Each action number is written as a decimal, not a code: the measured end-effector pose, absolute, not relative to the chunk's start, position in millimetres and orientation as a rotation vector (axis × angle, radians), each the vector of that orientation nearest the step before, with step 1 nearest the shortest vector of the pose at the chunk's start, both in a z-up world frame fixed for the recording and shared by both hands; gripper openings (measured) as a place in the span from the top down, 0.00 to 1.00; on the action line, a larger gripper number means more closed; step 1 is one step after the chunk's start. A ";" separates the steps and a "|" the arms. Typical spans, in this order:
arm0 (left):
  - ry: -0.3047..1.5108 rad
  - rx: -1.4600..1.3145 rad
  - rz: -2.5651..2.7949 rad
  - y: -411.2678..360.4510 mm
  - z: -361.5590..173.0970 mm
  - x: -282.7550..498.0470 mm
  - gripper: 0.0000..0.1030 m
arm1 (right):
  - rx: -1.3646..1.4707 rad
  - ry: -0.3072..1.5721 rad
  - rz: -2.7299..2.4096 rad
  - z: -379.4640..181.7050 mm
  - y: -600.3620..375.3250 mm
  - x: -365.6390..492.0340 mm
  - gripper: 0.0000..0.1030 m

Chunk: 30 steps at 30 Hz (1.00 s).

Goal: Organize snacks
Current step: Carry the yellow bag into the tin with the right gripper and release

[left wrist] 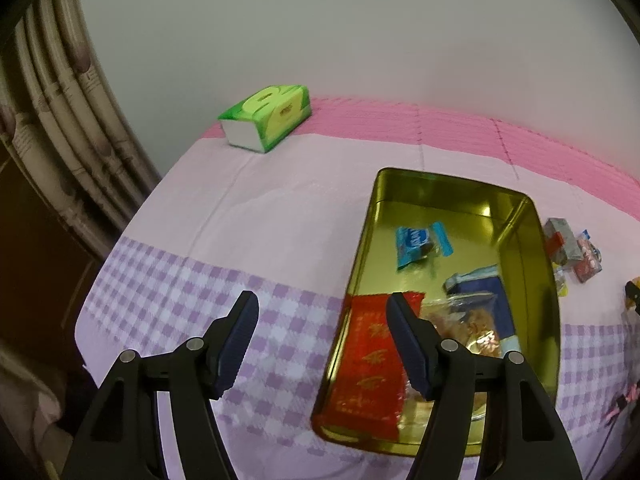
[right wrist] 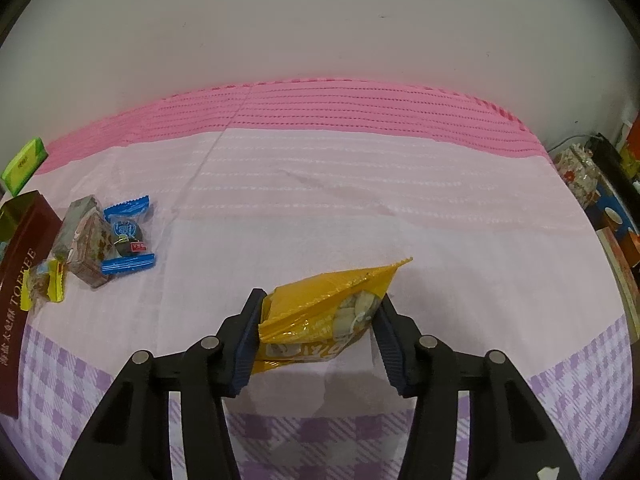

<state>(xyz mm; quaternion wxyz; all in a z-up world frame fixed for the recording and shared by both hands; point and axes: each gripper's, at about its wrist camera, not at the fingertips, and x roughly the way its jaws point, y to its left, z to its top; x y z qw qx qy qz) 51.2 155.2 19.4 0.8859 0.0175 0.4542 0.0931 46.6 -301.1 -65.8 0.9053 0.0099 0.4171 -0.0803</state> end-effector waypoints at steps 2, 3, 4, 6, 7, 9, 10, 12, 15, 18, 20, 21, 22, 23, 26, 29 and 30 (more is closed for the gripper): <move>0.954 0.029 0.189 157.3 17.1 49.7 0.35 | 0.004 0.863 -0.172 -65.1 -296.9 47.2 0.53; 0.956 0.026 0.193 158.6 16.5 48.8 0.35 | 0.000 0.863 -0.173 -64.9 -294.8 47.4 0.54; 0.956 0.022 0.195 159.4 16.6 48.0 0.34 | -0.004 0.863 -0.175 -63.8 -292.8 47.0 0.54; 0.953 0.013 0.193 160.8 17.5 47.8 0.34 | -0.008 0.861 -0.176 -61.2 -289.0 45.9 0.54; 0.950 0.012 0.196 161.3 18.0 47.9 0.33 | -0.011 0.858 -0.176 -59.3 -286.7 45.3 0.54; 0.938 0.021 0.205 161.7 19.2 47.2 0.32 | -0.017 0.853 -0.176 -54.6 -283.1 44.3 0.54; 0.937 0.025 0.208 162.1 19.7 47.3 0.30 | -0.016 0.850 -0.171 -52.6 -281.5 44.2 0.54; 0.937 0.015 0.207 164.3 21.0 47.5 0.29 | -0.019 0.844 -0.162 -47.0 -275.9 43.5 0.54; 0.932 -0.010 0.207 169.0 24.1 47.5 0.28 | -0.025 0.829 -0.138 -38.0 -263.2 41.7 0.54; 0.924 -0.026 0.219 173.8 26.3 47.4 0.28 | -0.025 0.813 -0.097 -28.4 -246.8 41.0 0.54; 0.922 -0.040 0.229 177.2 26.6 47.8 0.28 | -0.023 0.807 -0.066 -23.4 -235.0 41.8 0.54; 0.924 -0.049 0.233 179.5 26.4 48.4 0.28 | -0.023 0.803 -0.046 -20.5 -227.3 42.7 0.54; 0.926 -0.056 0.236 181.1 26.2 48.7 0.28 | -0.020 0.799 -0.024 -17.3 -218.7 43.7 0.54; 0.927 -0.064 0.240 182.7 26.2 49.1 0.28 | -0.016 0.794 -0.001 -14.1 -210.1 44.8 0.54; 0.922 -0.089 0.260 186.7 27.8 47.7 0.28 | -0.008 0.784 0.070 -6.3 -180.3 49.0 0.54; 0.921 -0.108 0.268 190.3 28.3 47.5 0.28 | -0.016 0.777 0.138 -0.5 -147.8 52.7 0.54; 0.922 -0.111 0.273 191.3 28.1 47.4 0.28 | -0.020 0.778 0.163 0.8 -136.9 54.4 0.54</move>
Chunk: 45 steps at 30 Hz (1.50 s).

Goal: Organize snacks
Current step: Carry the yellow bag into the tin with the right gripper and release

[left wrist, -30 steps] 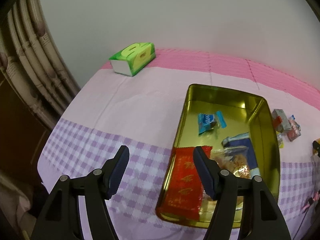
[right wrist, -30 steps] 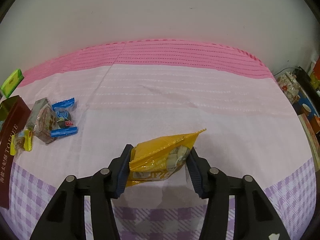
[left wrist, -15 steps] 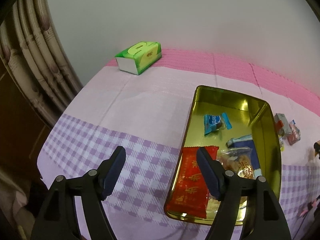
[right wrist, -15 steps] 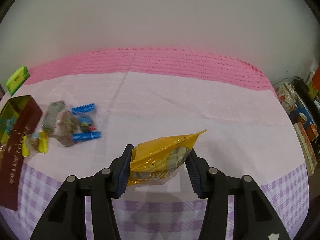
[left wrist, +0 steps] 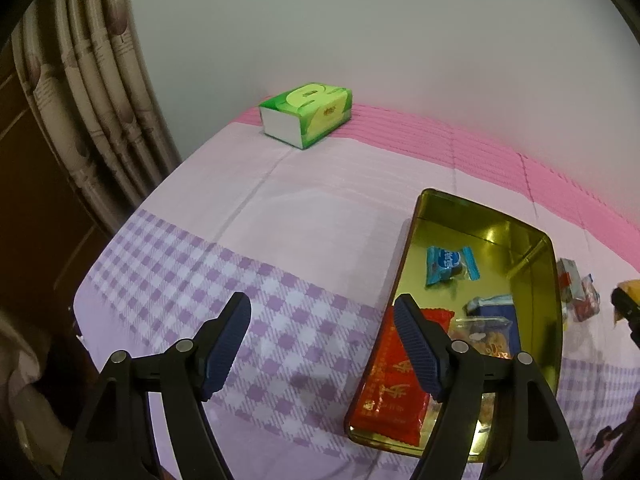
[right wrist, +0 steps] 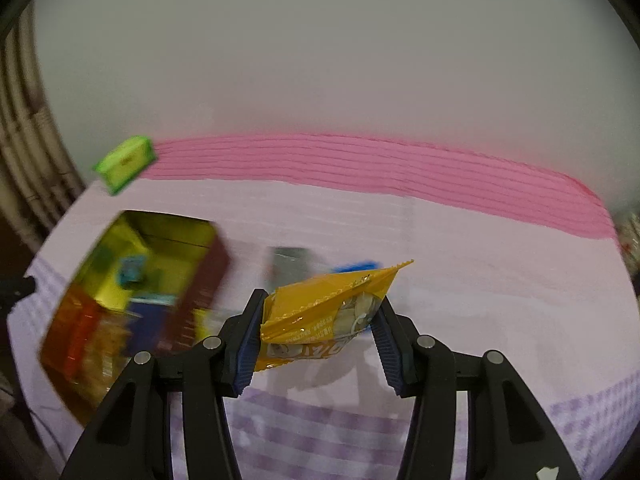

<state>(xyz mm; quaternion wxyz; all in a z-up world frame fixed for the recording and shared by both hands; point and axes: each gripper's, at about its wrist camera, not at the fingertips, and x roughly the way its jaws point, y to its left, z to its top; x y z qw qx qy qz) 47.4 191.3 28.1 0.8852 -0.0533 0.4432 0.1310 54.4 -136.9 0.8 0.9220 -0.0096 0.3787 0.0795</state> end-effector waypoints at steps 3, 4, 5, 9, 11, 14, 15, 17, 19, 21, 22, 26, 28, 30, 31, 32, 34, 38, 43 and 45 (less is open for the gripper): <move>0.923 -0.126 0.285 195.4 28.1 47.3 0.28 | -0.043 0.778 0.233 3.5 -100.6 59.7 0.54; 0.924 -0.129 0.290 196.4 28.1 47.2 0.27 | -0.052 0.777 0.248 3.7 -91.5 61.2 0.54; 0.925 -0.132 0.293 197.6 28.1 47.3 0.27 | -0.061 0.779 0.264 3.7 -81.2 63.9 0.54; 0.918 -0.148 0.311 203.5 29.7 46.1 0.27 | -0.081 0.803 0.315 -0.1 -46.9 74.9 0.54; 0.917 -0.157 0.318 206.1 29.7 45.6 0.27 | -0.102 0.813 0.329 -3.8 -31.5 82.7 0.54; 0.923 -0.158 0.321 208.1 28.6 46.2 0.27 | -0.136 0.833 0.337 -11.2 -16.6 91.7 0.54; 0.922 -0.158 0.321 208.5 28.5 46.2 0.27 | -0.149 0.840 0.339 -14.0 -10.1 95.7 0.54; 0.922 -0.160 0.320 208.9 28.4 46.2 0.27 | -0.166 0.857 0.341 -19.1 -4.0 100.7 0.54; 0.922 -0.163 0.318 209.3 27.8 46.1 0.26 | -0.170 0.870 0.341 -22.3 0.1 105.6 0.54; 0.926 -0.163 0.310 209.2 26.3 45.9 0.26 | -0.180 0.882 0.335 -25.7 3.4 110.0 0.54; 0.928 -0.162 0.309 209.1 25.3 46.1 0.26 | -0.184 0.887 0.334 -27.2 5.8 112.0 0.54; 0.931 -0.160 0.305 208.3 23.1 46.8 0.26 | -0.207 0.904 0.336 -32.7 11.3 115.9 0.53; 0.931 -0.163 0.300 208.2 22.6 47.1 0.26 | -0.220 0.909 0.335 -35.8 13.0 117.2 0.53; 0.931 -0.165 0.301 208.1 22.3 46.9 0.26 | -0.223 0.916 0.331 -38.8 14.3 119.5 0.53; 0.931 -0.161 0.297 208.1 22.6 47.5 0.26 | -0.221 0.920 0.331 -39.7 14.5 120.0 0.53; 0.932 -0.160 0.297 207.6 21.7 47.6 0.26 | -0.218 0.923 0.331 -40.6 14.3 120.6 0.53; 0.933 -0.163 0.299 208.2 22.5 47.3 0.26 | -0.218 0.928 0.331 -42.2 14.8 121.0 0.52; 0.937 -0.165 0.301 207.2 20.7 47.0 0.26 | -0.210 0.934 0.331 -43.5 13.4 121.6 0.50; 0.936 -0.163 0.300 207.5 20.6 47.3 0.26 | -0.208 0.933 0.325 -44.4 10.5 118.9 0.49; 0.936 -0.162 0.301 207.3 20.6 47.3 0.26 | -0.201 0.925 0.323 -42.3 8.9 116.6 0.49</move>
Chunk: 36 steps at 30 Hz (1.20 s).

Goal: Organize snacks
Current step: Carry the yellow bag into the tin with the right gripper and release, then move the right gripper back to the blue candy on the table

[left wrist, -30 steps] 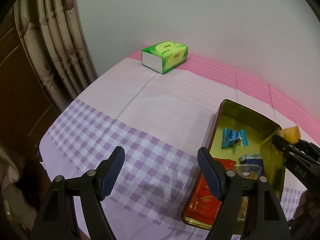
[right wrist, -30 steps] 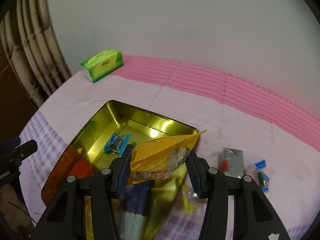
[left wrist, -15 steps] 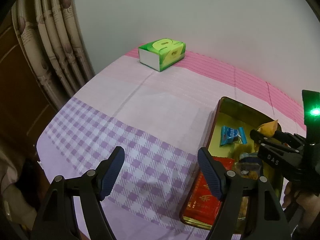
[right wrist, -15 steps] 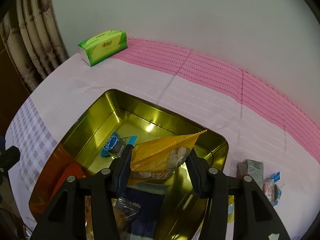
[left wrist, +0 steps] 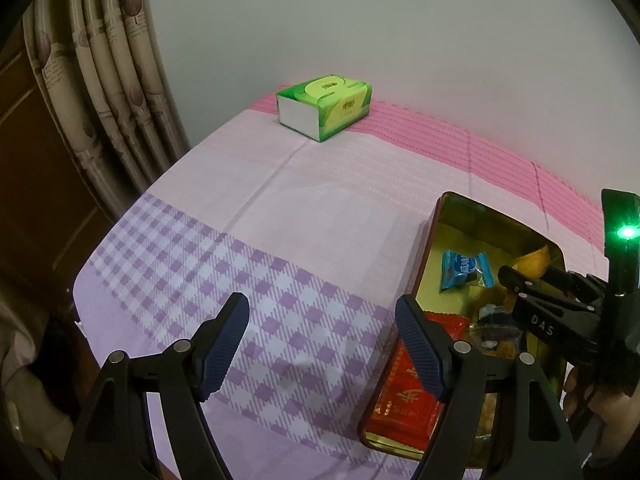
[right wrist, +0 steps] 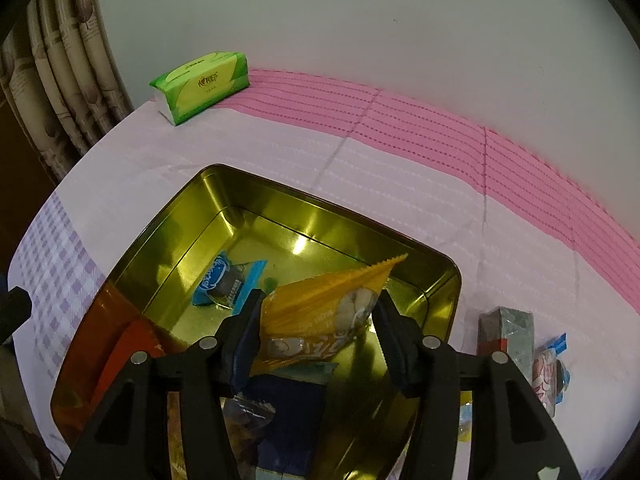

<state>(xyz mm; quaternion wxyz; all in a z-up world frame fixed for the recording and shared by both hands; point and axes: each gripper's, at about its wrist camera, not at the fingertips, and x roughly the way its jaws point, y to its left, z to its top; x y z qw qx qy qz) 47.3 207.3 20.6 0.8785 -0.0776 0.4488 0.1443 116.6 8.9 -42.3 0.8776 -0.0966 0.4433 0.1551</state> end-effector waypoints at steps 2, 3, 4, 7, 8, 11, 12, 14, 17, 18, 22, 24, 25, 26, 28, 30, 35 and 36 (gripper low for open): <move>0.936 -0.164 0.302 207.4 20.5 47.1 0.26 | -0.202 0.918 0.325 -40.2 8.4 115.7 0.47; 0.937 -0.164 0.300 207.3 20.5 47.3 0.26 | -0.202 0.913 0.325 -38.8 8.2 114.8 0.44; 0.938 -0.164 0.300 207.1 19.9 47.3 0.26 | -0.204 0.907 0.324 -36.9 7.9 113.4 0.43; 0.937 -0.162 0.299 207.3 20.5 46.6 0.26 | -0.191 0.892 0.333 -30.2 4.9 108.6 0.42; 0.936 -0.159 0.298 207.0 20.0 46.2 0.26 | -0.183 0.886 0.338 -27.1 2.9 105.9 0.42; 0.938 -0.153 0.294 207.0 20.9 45.1 0.26 | -0.157 0.866 0.348 -17.2 -5.8 96.8 0.42; 0.938 -0.152 0.293 206.5 21.4 45.1 0.26 | -0.148 0.858 0.352 -13.7 -9.7 92.9 0.42; 0.939 -0.147 0.294 205.8 21.9 45.4 0.26 | -0.130 0.843 0.356 -6.9 -21.6 85.2 0.42; 0.937 -0.142 0.292 205.3 22.0 45.4 0.26 | -0.102 0.826 0.330 -0.6 -47.4 76.0 0.42; 0.938 -0.139 0.292 204.1 22.6 46.0 0.26 | -0.097 0.821 0.313 0.4 -58.6 73.7 0.42; 0.940 -0.127 0.292 200.6 22.7 45.6 0.26 | -0.081 0.812 0.228 -0.2 -104.6 68.2 0.42; 0.938 -0.118 0.290 197.2 23.4 45.7 0.26 | -0.062 0.819 0.184 -3.3 -129.3 68.1 0.42; 0.936 -0.113 0.291 195.9 23.7 45.7 0.26 | -0.050 0.825 0.159 -6.0 -143.2 68.6 0.42; 0.933 -0.104 0.290 194.2 23.8 45.3 0.26 | -0.043 0.829 0.138 -8.7 -154.7 68.8 0.42; 0.932 -0.091 0.286 189.9 23.3 46.0 0.26 | -0.036 0.839 0.105 -14.5 -172.5 70.3 0.42; 0.926 -0.081 0.274 185.1 23.6 45.4 0.26 | -0.023 0.855 0.086 -22.9 -188.7 71.7 0.42; 0.908 -0.062 0.239 173.7 24.0 44.0 0.26 | -0.010 0.874 0.089 -39.9 -204.3 76.4 0.43; 0.906 -0.058 0.233 171.3 23.9 44.1 0.26 | -0.006 0.877 0.091 -42.8 -204.8 78.7 0.43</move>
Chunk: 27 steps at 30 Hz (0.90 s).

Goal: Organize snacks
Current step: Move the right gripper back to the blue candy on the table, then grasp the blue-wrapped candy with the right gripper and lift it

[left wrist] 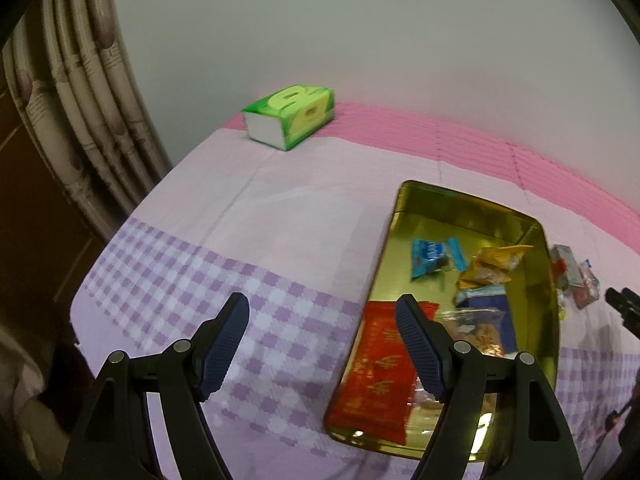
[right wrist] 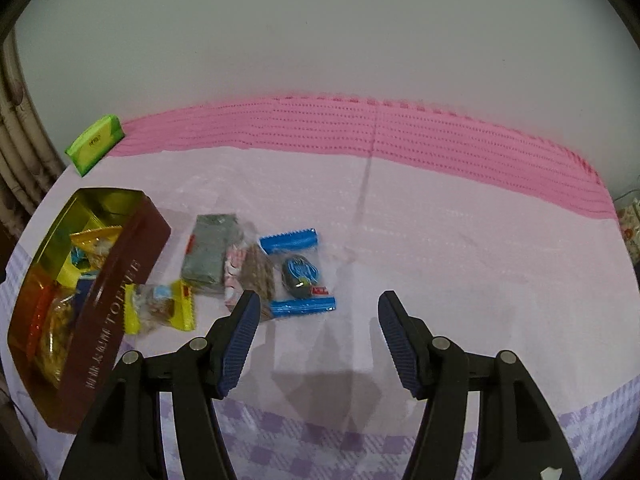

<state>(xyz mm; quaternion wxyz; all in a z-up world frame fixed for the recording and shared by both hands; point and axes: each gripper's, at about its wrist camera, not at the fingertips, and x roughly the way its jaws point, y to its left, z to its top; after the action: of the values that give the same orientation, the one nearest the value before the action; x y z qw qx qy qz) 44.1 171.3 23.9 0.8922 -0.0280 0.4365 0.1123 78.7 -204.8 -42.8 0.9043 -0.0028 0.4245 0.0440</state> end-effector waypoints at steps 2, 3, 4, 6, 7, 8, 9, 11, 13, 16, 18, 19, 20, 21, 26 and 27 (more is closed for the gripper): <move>0.907 -0.050 0.218 166.4 22.9 44.1 0.26 | 0.003 0.881 0.100 -47.1 -205.6 83.9 0.43; 0.907 -0.050 0.204 164.1 22.5 43.8 0.26 | 0.007 0.880 0.102 -48.7 -205.9 85.6 0.44; 0.909 -0.047 0.196 161.8 22.1 44.0 0.26 | 0.011 0.880 0.104 -50.3 -206.1 88.7 0.45; 0.910 -0.043 0.177 156.3 21.6 44.4 0.26 | 0.018 0.880 0.110 -53.2 -206.7 96.1 0.47; 0.908 -0.039 0.167 152.3 22.5 44.4 0.26 | 0.020 0.881 0.113 -54.9 -207.0 100.7 0.48; 0.904 -0.035 0.161 148.8 24.1 44.0 0.26 | 0.019 0.884 0.115 -56.7 -207.7 104.0 0.48; 0.898 -0.027 0.149 144.1 26.3 43.6 0.26 | 0.020 0.890 0.120 -59.2 -207.5 108.8 0.50; 0.893 -0.014 0.126 136.4 30.2 43.2 0.26 | 0.022 0.897 0.131 -63.5 -208.9 113.8 0.52; 0.886 0.002 0.095 126.9 34.7 43.7 0.26 | 0.018 0.900 0.139 -66.9 -207.8 117.7 0.55; 0.901 0.011 0.043 113.8 37.3 47.3 0.26 | 0.012 0.896 0.149 -70.6 -206.7 119.9 0.59; 0.913 0.016 0.009 103.0 38.3 50.2 0.26 | -0.012 0.887 0.152 -71.0 -205.5 118.7 0.62; 0.920 0.019 -0.008 97.9 38.4 51.7 0.26 | -0.020 0.883 0.152 -71.2 -205.8 117.7 0.66; 0.924 0.022 -0.024 92.1 38.8 53.2 0.26 | -0.022 0.878 0.150 -71.8 -205.9 117.2 0.68; 0.927 0.024 -0.044 84.8 39.2 54.7 0.26 | -0.022 0.874 0.147 -72.0 -207.4 115.8 0.73; 0.944 0.059 -0.129 51.3 39.2 61.6 0.26 | 0.009 0.854 0.111 -72.4 -229.9 103.1 0.76; 0.946 0.070 -0.148 43.5 38.9 62.7 0.26 | 0.016 0.851 0.098 -72.7 -236.1 100.6 0.76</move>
<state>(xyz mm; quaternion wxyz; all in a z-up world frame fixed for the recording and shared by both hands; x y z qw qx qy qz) 62.7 43.5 38.9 0.8871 0.0339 0.4549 -0.0714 100.6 -236.1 -72.7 0.9097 0.0079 0.4125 0.0474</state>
